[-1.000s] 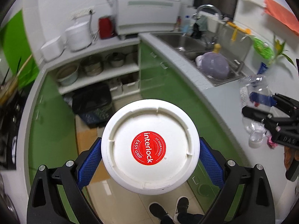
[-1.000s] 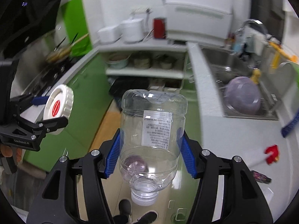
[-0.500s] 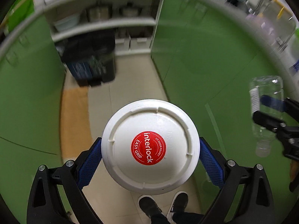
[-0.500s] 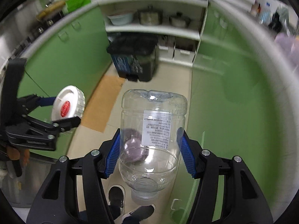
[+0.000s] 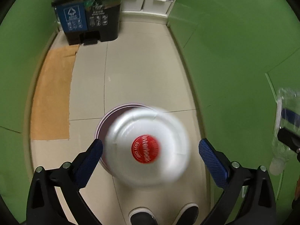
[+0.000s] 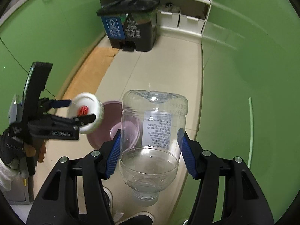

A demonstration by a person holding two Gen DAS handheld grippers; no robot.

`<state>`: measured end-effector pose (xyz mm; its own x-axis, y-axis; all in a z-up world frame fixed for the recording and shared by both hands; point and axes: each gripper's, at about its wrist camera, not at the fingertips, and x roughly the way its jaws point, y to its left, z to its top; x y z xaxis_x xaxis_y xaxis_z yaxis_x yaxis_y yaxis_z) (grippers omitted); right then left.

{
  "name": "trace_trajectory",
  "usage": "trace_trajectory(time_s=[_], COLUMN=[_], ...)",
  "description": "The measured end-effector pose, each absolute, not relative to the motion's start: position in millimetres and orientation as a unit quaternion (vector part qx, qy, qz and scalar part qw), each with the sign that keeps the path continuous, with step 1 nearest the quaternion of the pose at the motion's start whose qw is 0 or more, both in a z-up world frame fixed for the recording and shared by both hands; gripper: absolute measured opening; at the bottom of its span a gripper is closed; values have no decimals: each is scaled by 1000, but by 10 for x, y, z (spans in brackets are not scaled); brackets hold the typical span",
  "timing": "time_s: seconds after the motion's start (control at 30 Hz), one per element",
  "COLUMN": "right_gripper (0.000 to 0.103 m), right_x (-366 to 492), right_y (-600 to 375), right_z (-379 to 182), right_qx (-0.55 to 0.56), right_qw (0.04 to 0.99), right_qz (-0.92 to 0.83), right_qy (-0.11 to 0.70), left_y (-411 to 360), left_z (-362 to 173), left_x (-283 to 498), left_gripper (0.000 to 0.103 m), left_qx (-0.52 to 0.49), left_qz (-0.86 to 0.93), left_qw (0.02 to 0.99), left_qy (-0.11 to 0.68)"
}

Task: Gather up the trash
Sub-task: 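Open the left tool over the wastebasket while the right tool releases the bottle, then move both tools back over the counter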

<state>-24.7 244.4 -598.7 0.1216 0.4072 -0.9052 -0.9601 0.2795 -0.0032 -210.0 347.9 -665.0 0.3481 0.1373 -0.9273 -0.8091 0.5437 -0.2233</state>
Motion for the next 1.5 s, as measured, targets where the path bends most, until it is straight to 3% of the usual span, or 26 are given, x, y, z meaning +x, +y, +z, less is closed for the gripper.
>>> trace_trajectory(time_s=[0.23,0.77,0.83,0.87,1.1,1.33,1.5], right_gripper=[59,60,75,97,100,100,100], right_x=[-341,-1109,-1141,-1149,-1127,-1003,-904], right_y=[2537,3343,3460,3496,3646,3449,3156], right_z=[-6339,-6621,-6697,-6725,-6771,-6144,-5143], right_qx=[-339,-376,-374,-371,-369,-353,-330], right_qw=[660,586,589,589,598,620,641], right_qz=[512,582,584,585,581,565,553], right_qy=[433,419,414,415,411,414,416], left_y=[3583,3848,3869,3888,3952,3819,3605], left_z=[-6744,-5995,-5967,-5967,-6002,-5492,-4594], left_x=[-2236,-2963,-3059,-3089,-3159,-2987,-2803], left_gripper=[98,98,98,98,98,98,98], left_qx=[-370,-367,-363,-361,-368,-360,-349], left_qz=[334,383,396,402,407,390,375], left_qw=[736,742,741,741,737,744,755], left_qy=[459,411,402,399,395,404,410])
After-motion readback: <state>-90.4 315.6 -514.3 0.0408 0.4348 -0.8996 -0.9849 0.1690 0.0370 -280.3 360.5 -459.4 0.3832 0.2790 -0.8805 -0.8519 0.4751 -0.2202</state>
